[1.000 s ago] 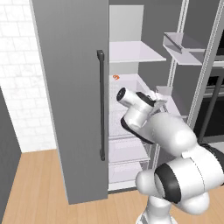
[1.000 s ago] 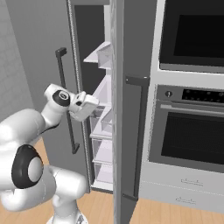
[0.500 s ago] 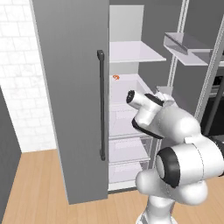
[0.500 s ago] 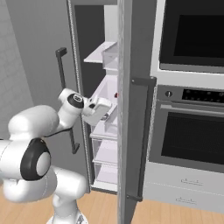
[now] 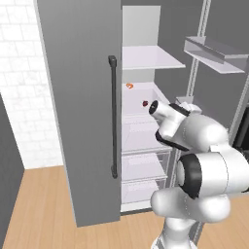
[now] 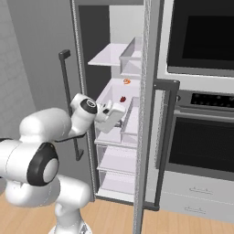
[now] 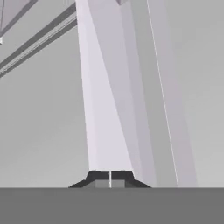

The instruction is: Take the strawberry from the fridge and place it on top of the pancake, located on the dining counter.

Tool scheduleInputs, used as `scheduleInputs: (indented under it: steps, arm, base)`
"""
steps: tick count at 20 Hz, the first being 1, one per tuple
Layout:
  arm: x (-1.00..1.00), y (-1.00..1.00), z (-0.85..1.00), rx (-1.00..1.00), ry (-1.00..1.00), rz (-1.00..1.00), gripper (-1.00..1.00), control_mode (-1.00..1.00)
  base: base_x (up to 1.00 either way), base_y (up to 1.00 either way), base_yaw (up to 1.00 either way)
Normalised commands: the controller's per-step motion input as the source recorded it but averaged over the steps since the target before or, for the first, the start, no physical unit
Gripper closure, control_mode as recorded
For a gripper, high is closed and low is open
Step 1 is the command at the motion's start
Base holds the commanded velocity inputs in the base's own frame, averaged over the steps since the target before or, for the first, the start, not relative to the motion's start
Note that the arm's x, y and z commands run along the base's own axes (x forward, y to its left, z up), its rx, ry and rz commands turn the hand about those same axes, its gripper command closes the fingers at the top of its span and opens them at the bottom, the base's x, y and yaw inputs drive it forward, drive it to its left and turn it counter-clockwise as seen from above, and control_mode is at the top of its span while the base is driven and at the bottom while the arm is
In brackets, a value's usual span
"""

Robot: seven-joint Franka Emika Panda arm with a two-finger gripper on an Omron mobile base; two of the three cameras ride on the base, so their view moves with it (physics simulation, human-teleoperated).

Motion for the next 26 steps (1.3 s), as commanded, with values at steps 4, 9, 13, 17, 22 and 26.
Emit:
scheduleInputs:
  steps: [4, 9, 13, 17, 22, 26]
  arm:
    - [-0.54, 0.44, 0.25, 0.01, -0.14, 0.08, 1.0, -1.0]
    - [-0.39, 0.94, 0.37, 0.2, -0.07, 0.06, 1.0, -1.0]
    - [-0.25, 0.6, 0.52, 0.49, 0.0, 0.06, 1.0, -1.0]
    - [-0.43, 0.58, 0.37, 0.48, 0.0, 0.11, -1.0, -1.0]
    - [-0.39, 0.48, 0.33, 0.14, -0.11, 0.13, -1.0, -1.0]
    - [-0.56, 0.0, 0.08, 0.24, -0.03, 0.05, -1.0, -1.0]
  base:
    - [0.0, 0.0, 0.0]
    - [0.0, 0.0, 0.0]
    - [0.0, 0.0, 0.0]
    - [0.0, 0.0, 0.0]
    - [0.0, 0.0, 0.0]
    - [0.0, 0.0, 0.0]
